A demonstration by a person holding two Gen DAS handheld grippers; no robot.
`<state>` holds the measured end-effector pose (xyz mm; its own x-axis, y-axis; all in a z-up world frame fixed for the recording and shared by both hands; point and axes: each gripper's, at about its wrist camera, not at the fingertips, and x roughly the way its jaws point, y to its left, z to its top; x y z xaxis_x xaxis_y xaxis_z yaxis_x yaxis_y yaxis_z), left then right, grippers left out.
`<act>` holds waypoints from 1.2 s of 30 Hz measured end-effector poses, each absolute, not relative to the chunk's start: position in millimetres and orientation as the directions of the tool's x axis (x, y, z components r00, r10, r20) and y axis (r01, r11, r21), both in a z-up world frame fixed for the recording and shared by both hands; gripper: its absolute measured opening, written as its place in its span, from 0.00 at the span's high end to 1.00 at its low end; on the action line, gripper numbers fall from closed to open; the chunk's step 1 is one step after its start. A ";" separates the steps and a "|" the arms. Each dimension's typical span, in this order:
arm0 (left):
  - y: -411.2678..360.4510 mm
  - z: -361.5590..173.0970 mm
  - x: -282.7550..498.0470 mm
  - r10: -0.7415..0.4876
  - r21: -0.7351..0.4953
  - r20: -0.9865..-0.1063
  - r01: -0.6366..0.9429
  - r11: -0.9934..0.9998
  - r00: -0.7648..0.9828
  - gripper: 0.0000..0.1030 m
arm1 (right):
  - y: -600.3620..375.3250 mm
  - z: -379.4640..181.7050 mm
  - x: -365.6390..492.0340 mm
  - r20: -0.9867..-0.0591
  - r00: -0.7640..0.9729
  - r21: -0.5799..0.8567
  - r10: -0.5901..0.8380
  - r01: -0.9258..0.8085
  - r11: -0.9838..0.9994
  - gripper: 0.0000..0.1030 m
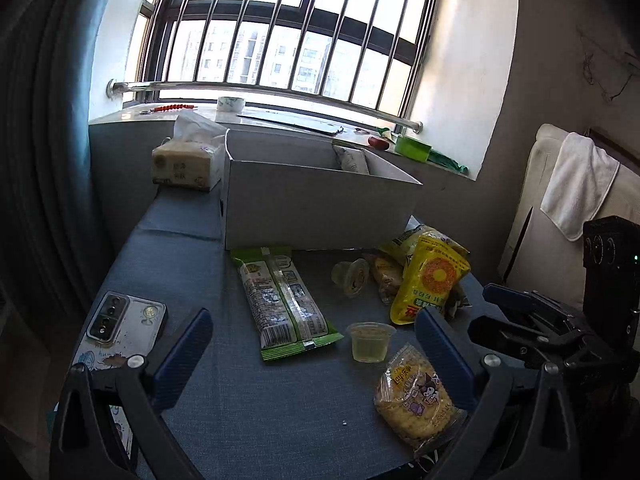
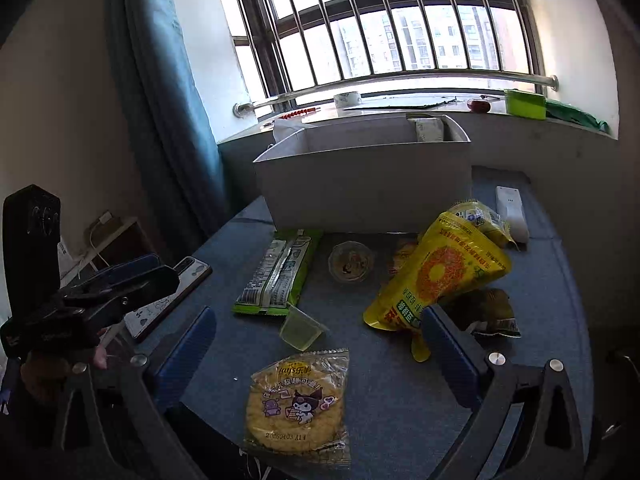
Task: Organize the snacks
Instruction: 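Grasp the green packet with the left gripper while the right grasps a jelly cup, both into box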
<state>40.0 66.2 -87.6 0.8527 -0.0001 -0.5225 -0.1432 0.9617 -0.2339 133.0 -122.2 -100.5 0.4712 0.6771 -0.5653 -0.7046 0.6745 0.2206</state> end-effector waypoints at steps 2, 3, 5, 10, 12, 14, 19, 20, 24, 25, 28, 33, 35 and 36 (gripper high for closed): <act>67.3 -88.5 39.9 -0.005 -0.242 -0.526 -0.144 0.960 0.851 0.00 | -111.4 -102.6 140.9 -0.582 0.458 0.199 0.671 -0.720 0.665 0.00; 67.8 -88.9 40.5 -0.004 -0.243 -0.528 -0.147 0.959 0.849 0.00 | -105.1 -103.5 145.9 -0.587 0.452 0.187 0.671 -0.732 0.656 0.00; 69.5 -90.1 40.5 0.002 -0.247 -0.530 -0.156 0.956 0.848 0.00 | -90.4 -106.8 160.8 -0.600 0.431 0.176 0.674 -0.750 0.637 0.00; 76.1 -95.0 41.3 0.010 -0.262 -0.548 -0.183 0.947 0.836 0.00 | -46.7 -121.8 200.6 -0.680 0.387 0.121 0.623 -0.779 0.616 0.00; 79.8 -97.5 41.8 0.003 -0.279 -0.555 -0.190 0.941 0.832 0.00 | -32.9 -128.2 212.1 -0.701 0.371 0.099 0.609 -0.795 0.598 0.00; 81.6 -99.0 41.7 0.003 -0.282 -0.560 -0.194 0.939 0.829 0.00 | -22.5 -137.5 223.0 -0.730 0.378 0.062 0.570 -0.794 0.605 0.00; 84.9 -103.1 42.5 0.013 -0.281 -0.570 -0.209 0.936 0.822 0.00 | -11.4 -152.5 235.3 -0.766 0.388 0.003 0.513 -0.795 0.607 0.00; 85.9 -104.1 43.3 0.011 -0.282 -0.573 -0.210 0.936 0.819 0.00 | -11.8 -153.4 236.1 -0.773 0.379 0.007 0.509 -0.797 0.604 0.00; 87.0 -107.1 45.1 0.011 -0.281 -0.584 -0.215 0.935 0.812 0.00 | -13.4 -159.4 241.7 -0.800 0.337 0.045 0.497 -0.791 0.610 0.53; 87.1 -107.9 45.4 0.011 -0.280 -0.586 -0.215 0.936 0.810 0.00 | -17.2 -159.7 243.2 -0.795 0.327 0.070 0.511 -0.787 0.613 0.53; 87.7 -109.9 48.1 0.007 -0.279 -0.591 -0.213 0.936 0.807 0.00 | -29.5 -155.9 243.9 -0.778 0.301 0.131 0.552 -0.781 0.611 0.53; 84.9 -115.5 70.8 0.006 -0.255 -0.629 -0.214 0.943 0.778 0.00 | -62.4 -126.5 230.3 -0.690 0.314 0.236 0.652 -0.754 0.613 0.53; 83.4 -119.6 86.8 0.012 -0.236 -0.658 -0.221 0.946 0.753 0.00 | -76.0 -113.3 221.5 -0.651 0.322 0.277 0.687 -0.742 0.610 0.53; 83.1 -122.0 96.0 0.016 -0.226 -0.675 -0.228 0.947 0.738 0.00 | -83.4 -107.5 217.2 -0.632 0.326 0.294 0.703 -0.738 0.607 0.53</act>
<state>96.0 83.1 -122.0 0.7377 0.0159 -0.6750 -0.2275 0.9471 -0.2264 217.2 -83.4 -107.5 0.3263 0.7030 -0.6319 -0.7379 0.6073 0.2945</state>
